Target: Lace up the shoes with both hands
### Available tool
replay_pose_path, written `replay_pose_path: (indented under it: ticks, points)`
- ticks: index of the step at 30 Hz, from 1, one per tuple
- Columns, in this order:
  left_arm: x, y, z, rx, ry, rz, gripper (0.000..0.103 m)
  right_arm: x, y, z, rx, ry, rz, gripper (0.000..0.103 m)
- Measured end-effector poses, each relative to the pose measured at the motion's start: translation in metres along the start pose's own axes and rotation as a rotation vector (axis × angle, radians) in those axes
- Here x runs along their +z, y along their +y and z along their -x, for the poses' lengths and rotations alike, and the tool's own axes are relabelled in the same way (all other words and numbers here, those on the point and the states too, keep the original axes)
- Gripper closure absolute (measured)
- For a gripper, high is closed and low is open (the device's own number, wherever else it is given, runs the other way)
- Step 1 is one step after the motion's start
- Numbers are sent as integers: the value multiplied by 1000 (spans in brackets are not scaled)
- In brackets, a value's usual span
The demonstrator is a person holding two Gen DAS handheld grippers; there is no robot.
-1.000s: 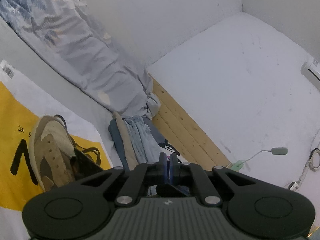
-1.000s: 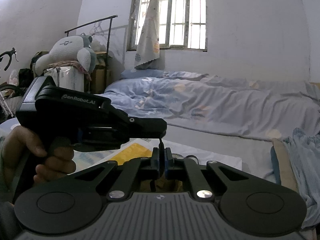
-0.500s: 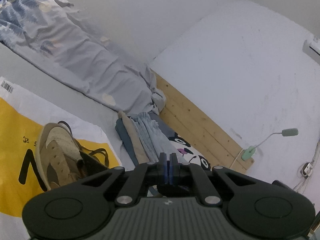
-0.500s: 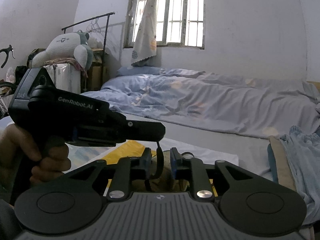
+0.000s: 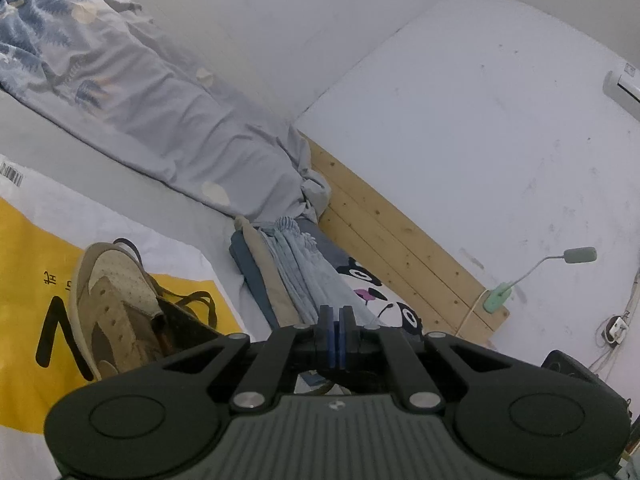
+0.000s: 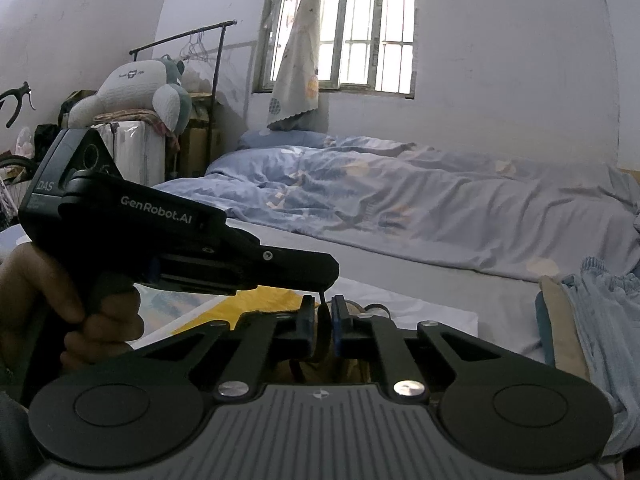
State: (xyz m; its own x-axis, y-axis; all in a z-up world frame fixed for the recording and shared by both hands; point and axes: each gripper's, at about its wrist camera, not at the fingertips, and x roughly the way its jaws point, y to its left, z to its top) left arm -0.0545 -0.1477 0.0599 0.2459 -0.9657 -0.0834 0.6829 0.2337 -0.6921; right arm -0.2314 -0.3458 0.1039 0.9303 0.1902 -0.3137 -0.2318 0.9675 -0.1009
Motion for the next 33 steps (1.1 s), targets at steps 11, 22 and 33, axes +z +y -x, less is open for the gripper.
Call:
replay_pose_path:
  ticks: [11,22,33]
  points:
    - [2,2,1,-1,-9,22,102,-1,8,0,-24,7,37,101]
    - [15,17,17,118,-182,107,84,17,-69,34,-356,-74,-65,101]
    - [21,25,3,259,-106,115,72,67,-137,71,-711,-107,171,101]
